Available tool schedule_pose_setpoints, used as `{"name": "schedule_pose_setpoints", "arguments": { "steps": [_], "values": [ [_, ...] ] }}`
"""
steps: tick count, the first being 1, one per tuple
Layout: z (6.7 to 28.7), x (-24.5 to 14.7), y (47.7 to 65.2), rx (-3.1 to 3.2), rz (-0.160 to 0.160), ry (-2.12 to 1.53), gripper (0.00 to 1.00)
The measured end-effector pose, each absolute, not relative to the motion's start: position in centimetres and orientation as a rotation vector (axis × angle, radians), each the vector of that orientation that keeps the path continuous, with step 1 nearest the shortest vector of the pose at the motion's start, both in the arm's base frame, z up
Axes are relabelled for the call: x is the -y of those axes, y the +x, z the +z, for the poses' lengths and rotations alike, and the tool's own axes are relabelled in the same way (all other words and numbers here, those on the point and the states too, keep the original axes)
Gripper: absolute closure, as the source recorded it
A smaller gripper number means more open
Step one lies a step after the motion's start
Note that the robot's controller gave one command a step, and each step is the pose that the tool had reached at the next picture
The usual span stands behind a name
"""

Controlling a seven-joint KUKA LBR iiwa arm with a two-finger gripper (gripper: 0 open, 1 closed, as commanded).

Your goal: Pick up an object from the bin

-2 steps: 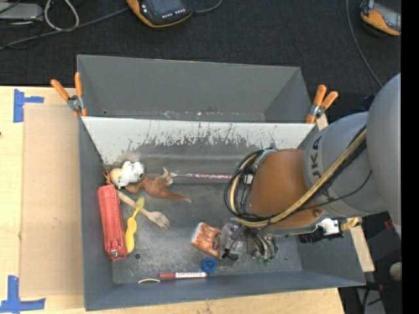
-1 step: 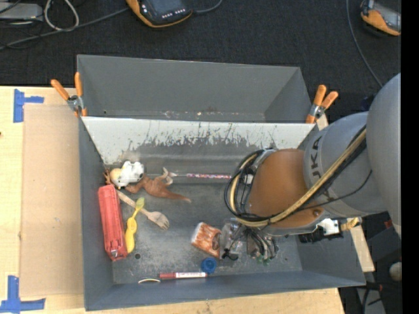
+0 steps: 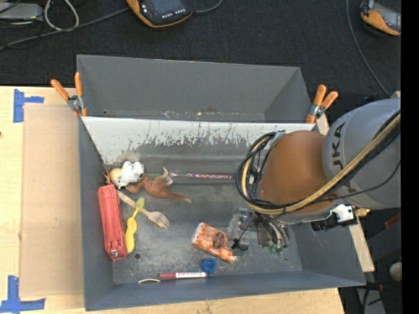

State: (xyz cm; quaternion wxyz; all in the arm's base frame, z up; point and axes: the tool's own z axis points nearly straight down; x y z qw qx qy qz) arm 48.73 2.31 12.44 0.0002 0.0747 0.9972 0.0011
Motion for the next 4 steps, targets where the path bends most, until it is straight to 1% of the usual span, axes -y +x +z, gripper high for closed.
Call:
{"name": "schedule_pose_setpoints", "arguments": {
  "steps": [1, 2, 3, 4],
  "values": [
    [28.0, -5.0, 49.6, -3.131, 0.006, 0.073, 0.00],
    [27.7, -4.9, 49.4, -3.137, 0.005, 0.075, 0.00],
    [23.4, -5.4, 49.2, -3.130, 0.006, 0.074, 0.00],
    [14.3, -5.5, 47.4, -3.126, 0.005, -0.245, 0.00]
  ]
}}
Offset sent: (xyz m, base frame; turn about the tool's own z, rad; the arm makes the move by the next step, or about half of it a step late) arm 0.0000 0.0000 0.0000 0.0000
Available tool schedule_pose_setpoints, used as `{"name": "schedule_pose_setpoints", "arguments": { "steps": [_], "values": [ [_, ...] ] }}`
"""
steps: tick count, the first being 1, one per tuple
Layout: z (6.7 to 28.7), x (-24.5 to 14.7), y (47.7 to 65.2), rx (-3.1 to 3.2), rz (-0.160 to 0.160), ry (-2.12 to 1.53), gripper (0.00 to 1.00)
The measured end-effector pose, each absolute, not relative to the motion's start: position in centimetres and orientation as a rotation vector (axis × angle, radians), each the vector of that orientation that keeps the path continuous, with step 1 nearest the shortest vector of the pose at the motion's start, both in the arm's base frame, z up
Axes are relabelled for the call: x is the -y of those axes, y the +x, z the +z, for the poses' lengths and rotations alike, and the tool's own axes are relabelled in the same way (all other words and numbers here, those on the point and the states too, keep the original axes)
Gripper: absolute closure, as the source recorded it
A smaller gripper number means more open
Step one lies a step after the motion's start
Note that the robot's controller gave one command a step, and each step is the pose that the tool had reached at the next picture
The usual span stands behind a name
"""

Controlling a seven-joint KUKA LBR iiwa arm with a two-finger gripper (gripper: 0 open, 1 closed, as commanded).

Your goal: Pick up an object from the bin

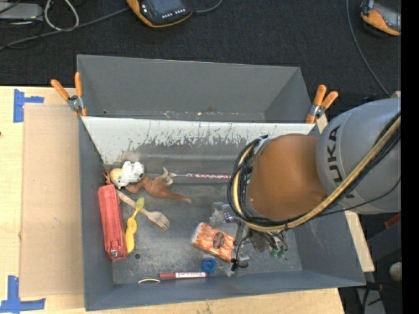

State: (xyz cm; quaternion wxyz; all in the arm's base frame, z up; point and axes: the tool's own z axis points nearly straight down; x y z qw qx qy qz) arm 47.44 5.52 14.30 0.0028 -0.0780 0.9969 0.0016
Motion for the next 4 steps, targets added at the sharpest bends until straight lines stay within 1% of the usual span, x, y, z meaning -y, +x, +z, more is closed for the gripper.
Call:
{"name": "schedule_pose_setpoints", "arguments": {
  "steps": [1, 2, 3, 4],
  "values": [
    [7.2, -7.5, 48.2, -3.122, 0.006, -0.176, 0.00],
    [7.0, -8.0, 47.9, -3.125, 0.007, 0.262, 1.00],
    [7.0, -8.0, 47.9, -3.125, 0.007, 0.263, 1.00],
    [8.0, -5.8, 47.7, -3.124, 0.007, 0.284, 1.00]
  ]
}}
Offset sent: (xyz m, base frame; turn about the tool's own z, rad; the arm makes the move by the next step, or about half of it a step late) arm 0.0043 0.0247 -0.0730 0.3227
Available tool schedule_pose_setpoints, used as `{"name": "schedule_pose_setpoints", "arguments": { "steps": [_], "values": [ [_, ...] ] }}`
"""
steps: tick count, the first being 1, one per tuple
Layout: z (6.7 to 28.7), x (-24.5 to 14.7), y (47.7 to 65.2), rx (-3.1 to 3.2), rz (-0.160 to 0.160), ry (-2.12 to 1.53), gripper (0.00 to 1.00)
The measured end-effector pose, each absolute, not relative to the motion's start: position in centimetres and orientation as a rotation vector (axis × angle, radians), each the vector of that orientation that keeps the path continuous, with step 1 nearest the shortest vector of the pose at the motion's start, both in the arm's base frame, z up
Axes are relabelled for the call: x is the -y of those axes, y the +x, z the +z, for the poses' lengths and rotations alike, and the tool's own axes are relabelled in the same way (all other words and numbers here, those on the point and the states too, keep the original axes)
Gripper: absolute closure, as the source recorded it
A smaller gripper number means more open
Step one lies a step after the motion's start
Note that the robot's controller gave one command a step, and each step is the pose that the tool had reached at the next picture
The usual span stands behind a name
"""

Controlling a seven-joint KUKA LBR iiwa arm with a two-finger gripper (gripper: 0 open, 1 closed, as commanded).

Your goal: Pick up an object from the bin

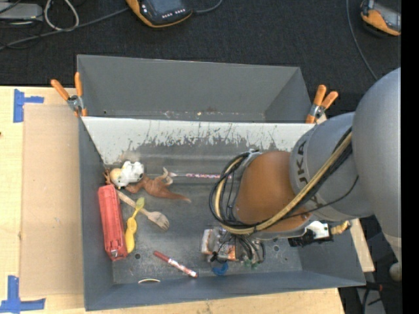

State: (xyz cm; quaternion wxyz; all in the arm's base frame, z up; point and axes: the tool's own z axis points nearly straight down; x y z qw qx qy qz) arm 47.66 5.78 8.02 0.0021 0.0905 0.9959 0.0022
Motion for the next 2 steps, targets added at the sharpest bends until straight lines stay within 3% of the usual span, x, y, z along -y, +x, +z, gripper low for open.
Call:
{"name": "schedule_pose_setpoints", "arguments": {
  "steps": [1, 2],
  "values": [
    [10.0, -3.8, 48.7, -3.120, 0.010, 0.326, 1.00],
    [8.5, -1.9, 48.2, -3.124, 0.007, 0.345, 1.00]
  ]
}}
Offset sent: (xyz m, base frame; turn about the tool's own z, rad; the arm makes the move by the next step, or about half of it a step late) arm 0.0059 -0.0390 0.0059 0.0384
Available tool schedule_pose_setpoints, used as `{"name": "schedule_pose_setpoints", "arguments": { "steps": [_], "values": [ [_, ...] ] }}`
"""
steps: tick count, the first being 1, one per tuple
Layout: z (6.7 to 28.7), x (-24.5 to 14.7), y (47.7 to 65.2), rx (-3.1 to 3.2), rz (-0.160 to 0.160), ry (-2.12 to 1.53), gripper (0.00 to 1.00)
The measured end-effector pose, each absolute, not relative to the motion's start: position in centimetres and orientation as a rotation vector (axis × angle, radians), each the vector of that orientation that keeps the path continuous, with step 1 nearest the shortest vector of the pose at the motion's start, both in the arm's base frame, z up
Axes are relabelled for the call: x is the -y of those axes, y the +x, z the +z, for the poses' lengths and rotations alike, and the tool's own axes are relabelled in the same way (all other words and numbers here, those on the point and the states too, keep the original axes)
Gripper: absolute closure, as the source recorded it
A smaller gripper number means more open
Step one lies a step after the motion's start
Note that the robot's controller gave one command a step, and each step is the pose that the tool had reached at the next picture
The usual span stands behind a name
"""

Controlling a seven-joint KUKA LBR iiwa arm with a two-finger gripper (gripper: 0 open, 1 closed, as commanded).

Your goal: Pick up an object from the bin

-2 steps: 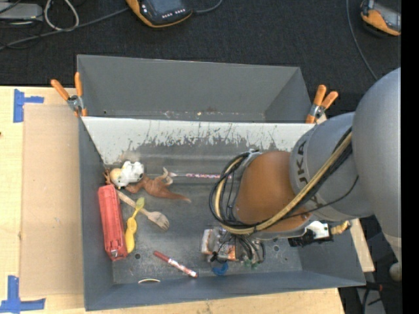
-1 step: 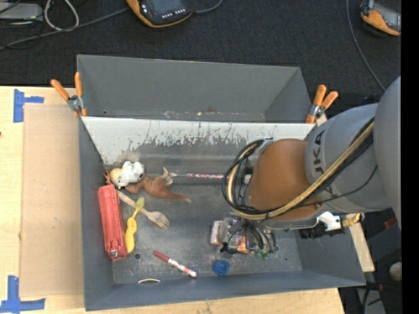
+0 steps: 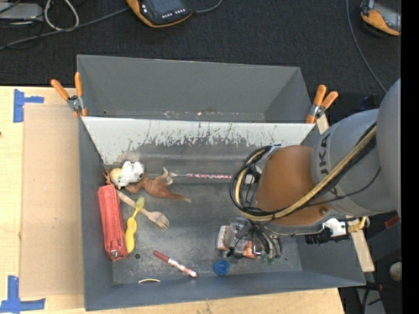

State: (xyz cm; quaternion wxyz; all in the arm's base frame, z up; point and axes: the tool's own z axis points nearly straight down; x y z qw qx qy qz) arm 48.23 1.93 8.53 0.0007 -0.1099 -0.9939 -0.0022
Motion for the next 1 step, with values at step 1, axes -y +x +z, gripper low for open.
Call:
{"name": "schedule_pose_setpoints", "arguments": {
  "steps": [1],
  "values": [
    [9.20, -2.04, 48.35, 3.127, -0.008, -0.331, 1.00]
  ]
}}
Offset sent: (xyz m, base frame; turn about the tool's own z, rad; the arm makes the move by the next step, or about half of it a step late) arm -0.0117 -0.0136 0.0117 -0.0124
